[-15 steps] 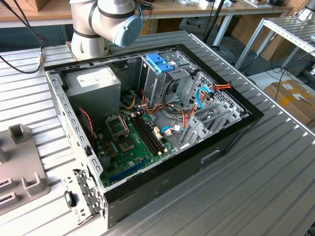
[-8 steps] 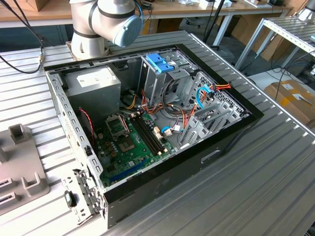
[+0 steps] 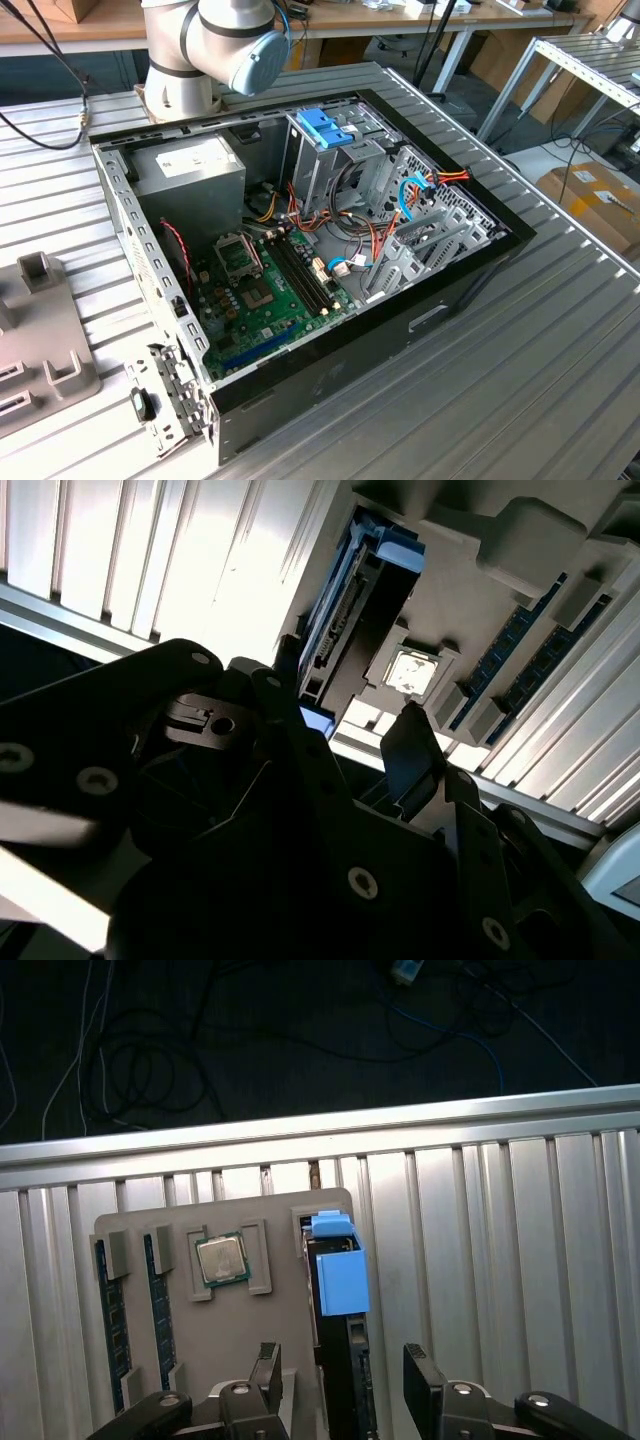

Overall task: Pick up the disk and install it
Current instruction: 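Pick up the disk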

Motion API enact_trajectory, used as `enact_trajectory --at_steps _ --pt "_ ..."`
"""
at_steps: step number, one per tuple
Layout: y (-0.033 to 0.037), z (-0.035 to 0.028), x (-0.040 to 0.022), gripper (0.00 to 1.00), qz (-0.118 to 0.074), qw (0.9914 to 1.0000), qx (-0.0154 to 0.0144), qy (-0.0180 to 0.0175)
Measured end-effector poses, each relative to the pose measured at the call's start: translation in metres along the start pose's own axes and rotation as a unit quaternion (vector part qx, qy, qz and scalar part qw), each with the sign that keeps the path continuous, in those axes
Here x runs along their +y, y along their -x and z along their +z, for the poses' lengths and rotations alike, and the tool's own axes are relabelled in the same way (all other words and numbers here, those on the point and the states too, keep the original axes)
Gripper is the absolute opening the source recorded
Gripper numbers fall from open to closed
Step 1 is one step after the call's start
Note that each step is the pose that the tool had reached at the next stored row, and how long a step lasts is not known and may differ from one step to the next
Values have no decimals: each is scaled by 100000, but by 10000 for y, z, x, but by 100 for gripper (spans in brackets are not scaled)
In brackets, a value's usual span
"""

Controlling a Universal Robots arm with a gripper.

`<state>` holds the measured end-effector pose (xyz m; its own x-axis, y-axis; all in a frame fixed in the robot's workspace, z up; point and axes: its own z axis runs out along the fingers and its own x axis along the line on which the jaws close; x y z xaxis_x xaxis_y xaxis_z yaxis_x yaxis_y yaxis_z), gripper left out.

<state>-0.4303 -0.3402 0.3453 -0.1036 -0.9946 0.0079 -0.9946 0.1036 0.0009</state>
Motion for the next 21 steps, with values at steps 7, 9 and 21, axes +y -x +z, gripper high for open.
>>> enact_trajectory --at_steps 7,9,21 --pt "0 3 0 60 1 100000 2 0" --pt "0 9 0 60 1 100000 0 -2" --pt "0 278 17 60 1 100000 -2 -5"
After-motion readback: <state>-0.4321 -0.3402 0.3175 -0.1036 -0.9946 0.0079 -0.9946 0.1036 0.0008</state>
